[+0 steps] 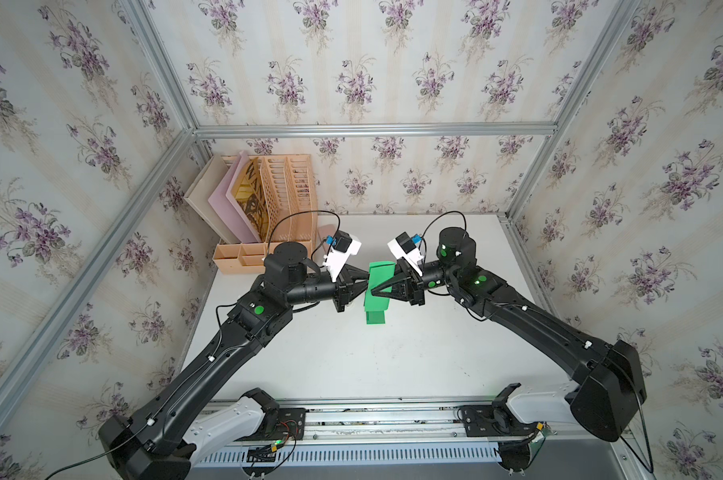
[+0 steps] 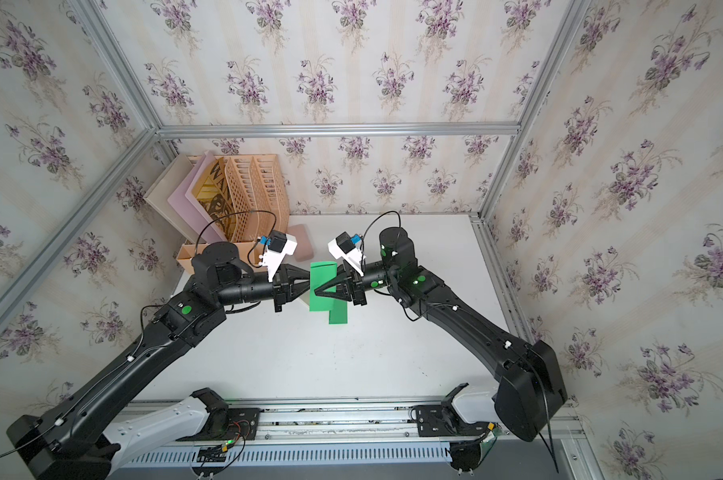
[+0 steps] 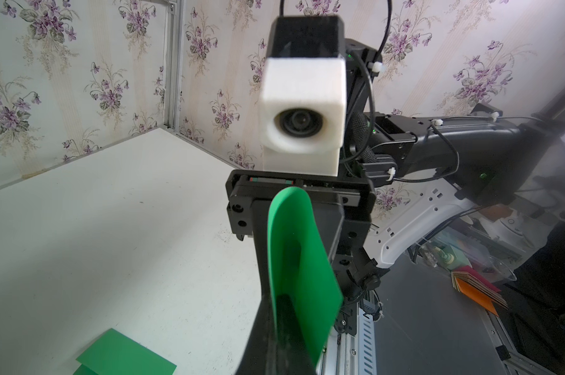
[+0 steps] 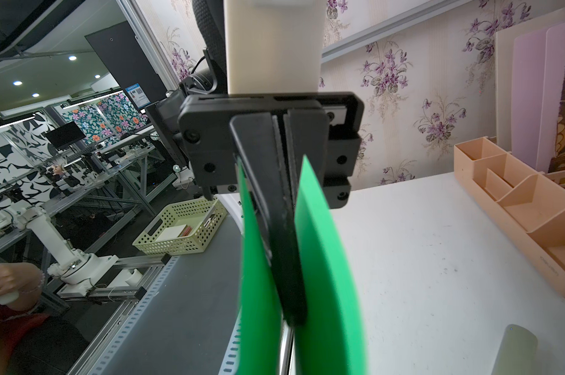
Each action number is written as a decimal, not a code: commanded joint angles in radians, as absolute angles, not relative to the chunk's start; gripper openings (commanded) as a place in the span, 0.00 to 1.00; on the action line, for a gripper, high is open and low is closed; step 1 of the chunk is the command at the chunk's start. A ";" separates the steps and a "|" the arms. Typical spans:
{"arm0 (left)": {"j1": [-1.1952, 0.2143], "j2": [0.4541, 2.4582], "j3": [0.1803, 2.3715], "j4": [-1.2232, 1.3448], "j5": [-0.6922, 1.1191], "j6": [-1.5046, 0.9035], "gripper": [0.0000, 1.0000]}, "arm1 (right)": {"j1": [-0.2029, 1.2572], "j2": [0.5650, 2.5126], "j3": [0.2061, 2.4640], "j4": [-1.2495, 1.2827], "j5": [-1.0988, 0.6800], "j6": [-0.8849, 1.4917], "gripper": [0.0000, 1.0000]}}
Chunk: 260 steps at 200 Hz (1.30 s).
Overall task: Fold the square paper along the opposite sides
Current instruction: Fold the paper.
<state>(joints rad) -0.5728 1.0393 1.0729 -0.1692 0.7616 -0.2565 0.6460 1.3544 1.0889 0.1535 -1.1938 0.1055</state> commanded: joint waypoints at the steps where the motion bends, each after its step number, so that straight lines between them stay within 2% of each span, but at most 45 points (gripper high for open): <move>1: -0.572 1.036 1.072 -0.164 0.759 -0.241 0.00 | 0.648 1.356 1.094 0.163 -1.198 0.100 0.15; 111: -0.572 1.037 1.075 -0.164 0.759 -0.244 0.00 | 0.650 1.356 1.094 0.152 -1.195 0.092 0.13; 185: -0.572 1.040 1.075 -0.165 0.758 -0.241 0.00 | 0.654 1.359 1.096 0.152 -1.195 0.091 0.00; 206: -0.572 1.039 1.075 -0.167 0.744 -0.239 0.00 | 0.655 1.359 1.096 0.150 -1.195 0.088 0.00; 227: -0.572 1.029 1.075 -0.166 0.696 -0.236 0.14 | 0.656 1.358 1.094 0.146 -1.196 0.084 0.00; 240: -0.572 1.015 1.074 -0.157 0.609 -0.238 0.34 | 0.659 1.358 1.093 0.142 -1.196 0.079 0.00; 260: -0.572 0.976 1.073 -0.138 0.413 -0.238 0.57 | 0.660 1.358 1.092 0.132 -1.194 0.072 0.00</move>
